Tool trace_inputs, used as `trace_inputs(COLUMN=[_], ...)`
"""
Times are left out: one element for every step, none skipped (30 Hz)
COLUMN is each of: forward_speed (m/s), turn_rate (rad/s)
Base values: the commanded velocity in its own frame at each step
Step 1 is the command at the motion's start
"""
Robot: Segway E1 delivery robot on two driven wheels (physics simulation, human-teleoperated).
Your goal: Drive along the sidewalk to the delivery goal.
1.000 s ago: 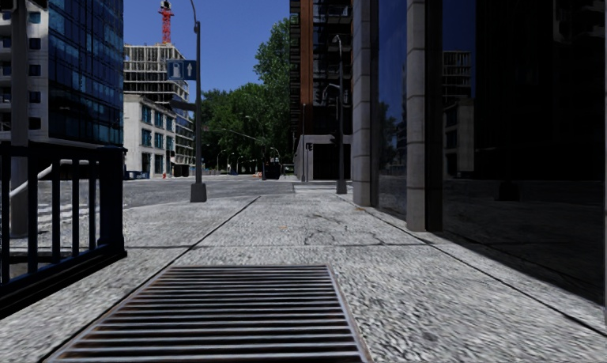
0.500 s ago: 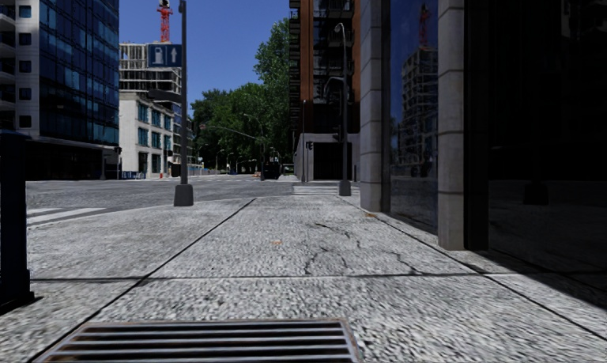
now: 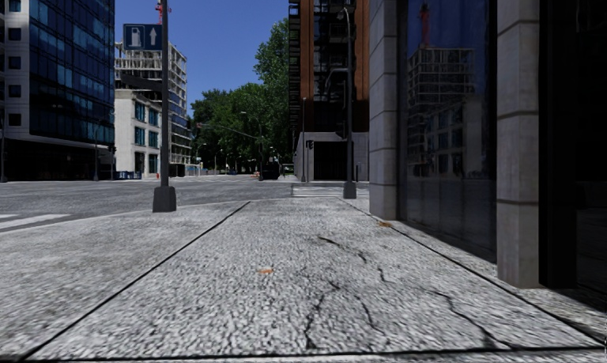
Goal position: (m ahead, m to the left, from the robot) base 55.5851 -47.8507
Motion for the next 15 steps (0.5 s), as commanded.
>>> trace_inputs(forward_speed=[2.0, 2.0, 2.0, 2.0, 2.0, 2.0, 2.0, 2.0, 2.0, 2.0, 2.0, 2.0, 2.0, 2.0, 2.0], turn_rate=[0.0, 0.0, 0.0, 0.0, 0.0, 0.0, 0.0, 0.0, 0.0, 0.0, 0.0, 0.0, 0.0, 0.0, 0.0])
